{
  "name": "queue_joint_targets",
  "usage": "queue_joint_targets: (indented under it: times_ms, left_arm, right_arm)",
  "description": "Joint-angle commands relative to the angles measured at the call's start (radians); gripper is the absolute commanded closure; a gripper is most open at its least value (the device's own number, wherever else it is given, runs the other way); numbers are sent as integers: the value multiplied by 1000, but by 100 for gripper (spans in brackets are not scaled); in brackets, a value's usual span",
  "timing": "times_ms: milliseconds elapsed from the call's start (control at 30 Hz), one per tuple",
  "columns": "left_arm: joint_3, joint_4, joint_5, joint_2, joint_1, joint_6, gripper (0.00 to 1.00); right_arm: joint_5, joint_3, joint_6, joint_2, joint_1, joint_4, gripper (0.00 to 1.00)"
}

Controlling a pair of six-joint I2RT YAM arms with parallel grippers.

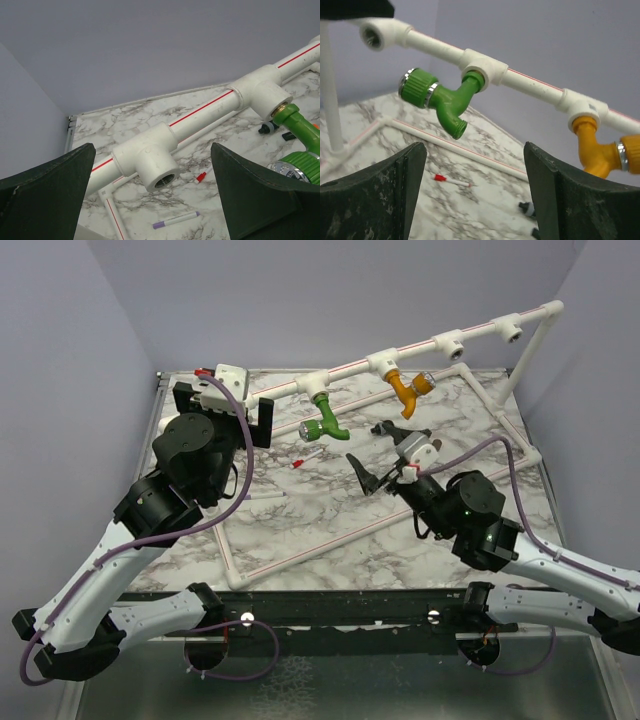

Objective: Install the water faucets

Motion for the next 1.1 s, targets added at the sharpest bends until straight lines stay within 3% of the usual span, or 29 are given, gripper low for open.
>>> queue_joint_targets:
  times_ms: [0, 300, 567, 900, 1067]
  left_arm:
    - [32, -18, -28, 2, -7, -18, 1]
    - [31, -23, -51, 1, -7, -14, 1]
    - [30, -23, -57, -1, -7, 2, 1]
    - [24, -21, -63, -11, -6, 19, 1]
    - [16, -18, -64, -14, -7, 22, 1]
  right_arm:
    - [-219, 14, -422, -27, 1, -104, 16]
    - [-199, 12, -881, 66, 1, -76, 11]
    - [-126, 39, -1136, 201, 1, 43, 11]
    - [-96, 77, -1225, 315, 1, 162, 15]
    - [-87, 105, -1223, 354, 1, 183, 24]
